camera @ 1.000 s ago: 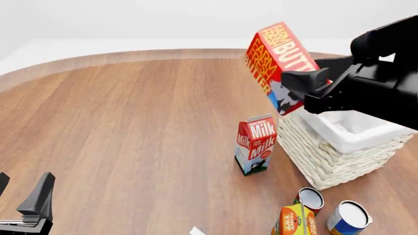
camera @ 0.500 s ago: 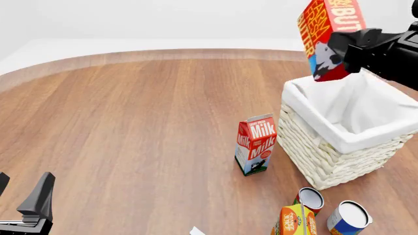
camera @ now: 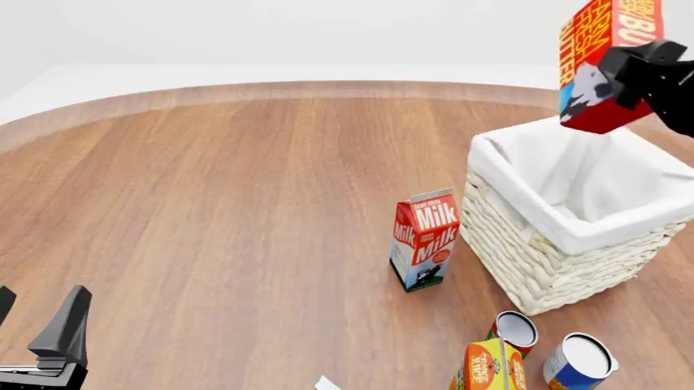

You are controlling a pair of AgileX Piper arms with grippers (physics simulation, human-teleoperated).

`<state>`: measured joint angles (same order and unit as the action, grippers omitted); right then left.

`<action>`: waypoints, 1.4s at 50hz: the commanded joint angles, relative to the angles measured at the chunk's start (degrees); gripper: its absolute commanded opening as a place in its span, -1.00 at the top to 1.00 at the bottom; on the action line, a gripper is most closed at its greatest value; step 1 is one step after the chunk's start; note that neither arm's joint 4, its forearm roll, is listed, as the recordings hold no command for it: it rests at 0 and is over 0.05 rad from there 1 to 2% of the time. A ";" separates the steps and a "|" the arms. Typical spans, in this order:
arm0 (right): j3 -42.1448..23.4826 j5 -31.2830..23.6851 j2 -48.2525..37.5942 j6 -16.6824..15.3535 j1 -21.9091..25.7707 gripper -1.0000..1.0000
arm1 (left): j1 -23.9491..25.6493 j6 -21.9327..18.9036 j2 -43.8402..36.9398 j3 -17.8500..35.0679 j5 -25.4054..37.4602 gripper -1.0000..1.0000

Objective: Pick up the cream cheese box and the butter, and put them in the basket.

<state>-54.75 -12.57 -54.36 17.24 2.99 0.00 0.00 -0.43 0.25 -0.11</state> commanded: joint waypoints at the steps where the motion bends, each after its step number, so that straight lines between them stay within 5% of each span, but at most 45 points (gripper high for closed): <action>1: 3.09 5.82 -1.29 6.32 -2.39 1.00 | 0.00 0.01 0.00 0.00 0.00 -1.00; 14: 6.41 11.73 -4.53 11.56 -3.52 1.00 | 0.01 0.00 0.02 0.00 0.00 -1.00; 33: 8.86 14.78 -5.96 14.58 -5.89 1.00 | 0.00 0.00 0.01 0.00 0.00 -1.00; 70: 12.91 18.71 -10.00 15.56 -6.32 1.00 | 0.00 0.01 0.01 0.00 0.00 -1.00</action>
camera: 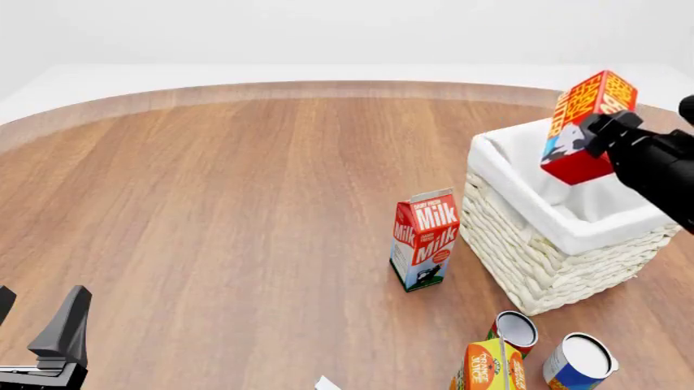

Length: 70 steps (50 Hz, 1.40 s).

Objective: Pick up the cream cheese box and the butter, and put them in the basket.

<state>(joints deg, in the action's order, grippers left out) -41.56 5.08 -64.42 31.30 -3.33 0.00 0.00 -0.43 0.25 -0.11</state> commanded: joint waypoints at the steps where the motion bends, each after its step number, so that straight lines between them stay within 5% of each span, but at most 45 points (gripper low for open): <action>1: -0.18 1.16 0.00 1.47 0.01 1.00 | 0.00 0.00 -0.01 0.00 0.00 -1.00; 70: 2.16 3.09 -2.52 2.64 -2.28 1.00 | 0.00 0.00 0.00 0.00 0.00 -1.00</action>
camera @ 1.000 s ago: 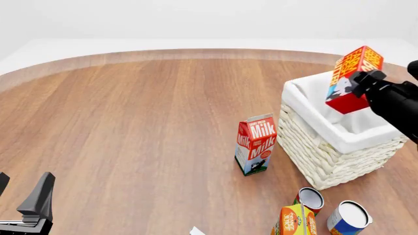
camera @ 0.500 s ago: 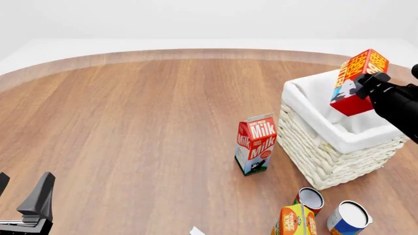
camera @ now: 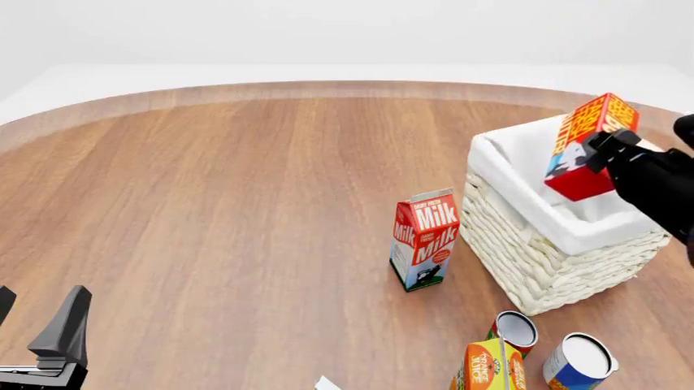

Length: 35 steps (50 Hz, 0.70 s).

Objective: Pick up the cream cheese box and the butter, and put them in the basket.

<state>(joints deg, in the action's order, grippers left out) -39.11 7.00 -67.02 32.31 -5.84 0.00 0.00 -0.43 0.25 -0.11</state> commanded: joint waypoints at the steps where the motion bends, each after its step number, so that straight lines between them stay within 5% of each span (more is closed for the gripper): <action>1: -0.21 1.38 -0.09 1.60 0.17 1.00 | 0.00 0.00 0.01 0.00 0.00 -1.00; 35: 0.06 3.31 -2.92 1.42 0.32 1.00 | 0.00 -0.02 -0.01 0.00 0.00 -1.00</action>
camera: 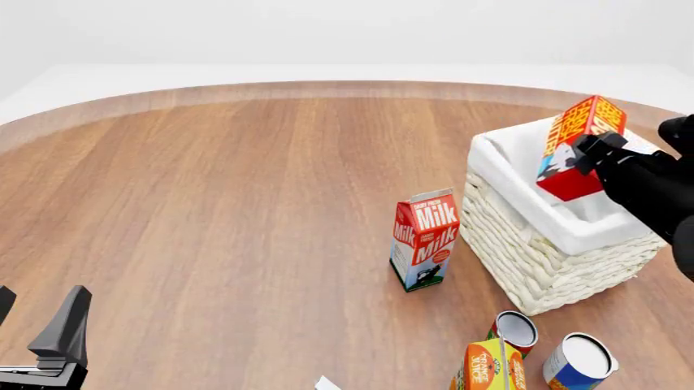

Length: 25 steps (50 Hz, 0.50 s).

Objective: Pick up the cream cheese box and the butter, and put them in the basket.

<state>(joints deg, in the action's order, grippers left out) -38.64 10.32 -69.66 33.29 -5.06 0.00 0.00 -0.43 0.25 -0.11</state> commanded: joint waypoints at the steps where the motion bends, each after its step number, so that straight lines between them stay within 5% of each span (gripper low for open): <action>1: -0.39 -0.02 -0.24 0.50 -0.48 1.00 | 0.01 0.00 0.00 0.00 0.00 -1.00; 25: 0.81 1.33 -1.27 0.58 -1.02 1.00 | 0.01 -0.01 -0.01 0.00 0.00 -1.00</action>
<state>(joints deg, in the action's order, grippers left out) -38.39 11.61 -70.14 34.03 -5.30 0.00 0.00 -0.43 0.25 -0.11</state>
